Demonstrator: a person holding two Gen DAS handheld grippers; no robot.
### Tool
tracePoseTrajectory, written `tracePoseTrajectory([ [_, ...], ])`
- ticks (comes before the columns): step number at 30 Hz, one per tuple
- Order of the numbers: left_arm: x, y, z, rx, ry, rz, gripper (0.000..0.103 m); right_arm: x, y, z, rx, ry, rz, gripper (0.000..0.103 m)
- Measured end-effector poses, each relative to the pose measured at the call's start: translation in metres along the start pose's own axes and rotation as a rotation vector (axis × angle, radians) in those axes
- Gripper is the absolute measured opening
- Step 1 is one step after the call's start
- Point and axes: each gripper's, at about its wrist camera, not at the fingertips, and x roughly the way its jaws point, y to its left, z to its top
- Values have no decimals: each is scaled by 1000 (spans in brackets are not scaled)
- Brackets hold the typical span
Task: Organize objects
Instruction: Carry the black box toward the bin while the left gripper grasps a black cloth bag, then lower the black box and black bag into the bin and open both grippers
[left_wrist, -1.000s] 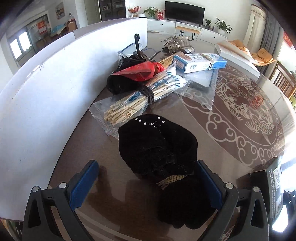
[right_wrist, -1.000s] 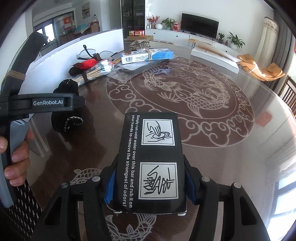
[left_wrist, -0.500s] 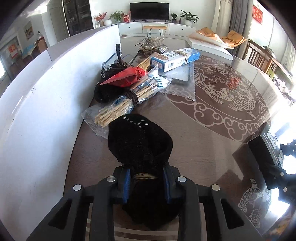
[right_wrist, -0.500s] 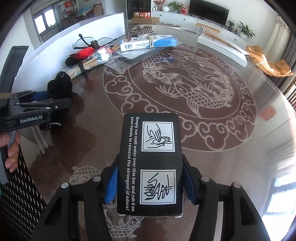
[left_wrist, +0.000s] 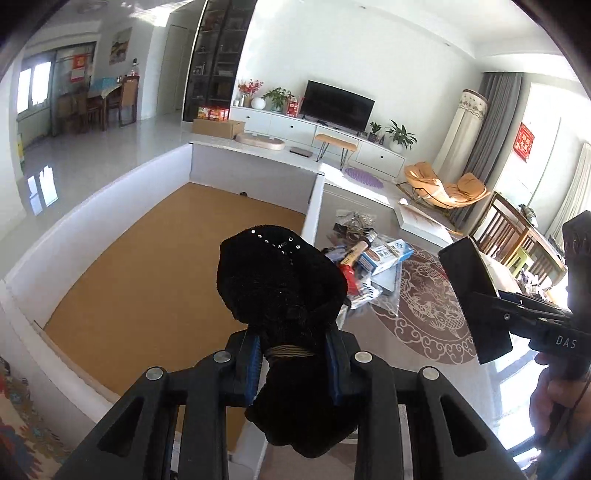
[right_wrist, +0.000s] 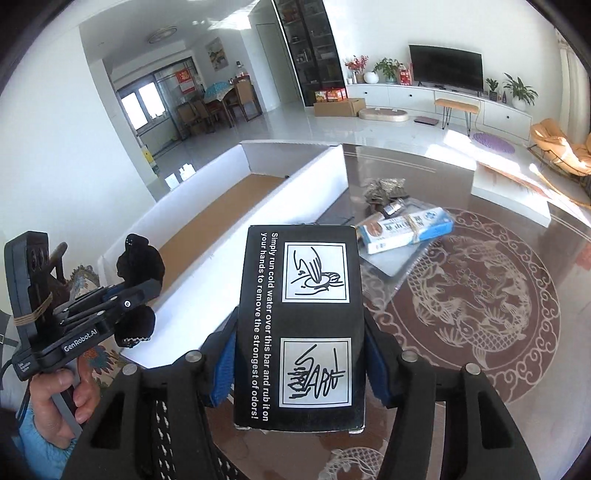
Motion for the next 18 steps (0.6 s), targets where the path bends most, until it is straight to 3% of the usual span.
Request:
tracePoseTrajectory([
  [5, 19, 87, 18, -80, 80, 147, 28, 60, 99, 45, -80, -7, 160, 59],
  [9, 39, 117, 18, -71, 152, 207, 29, 118, 155, 54, -128, 56, 193, 59],
  [11, 49, 122, 17, -57, 181, 239, 35, 144, 175, 49, -161, 100, 176, 60],
  [13, 55, 125, 14, -43, 188, 278, 55, 168, 187, 43, -185, 153, 153, 61],
  [15, 52, 121, 12, -18, 164, 285, 60, 179, 190, 40, -185, 179, 136, 66],
  [18, 41, 114, 10, -15, 108, 315, 84, 164, 180, 41, -163, 120, 131, 86],
])
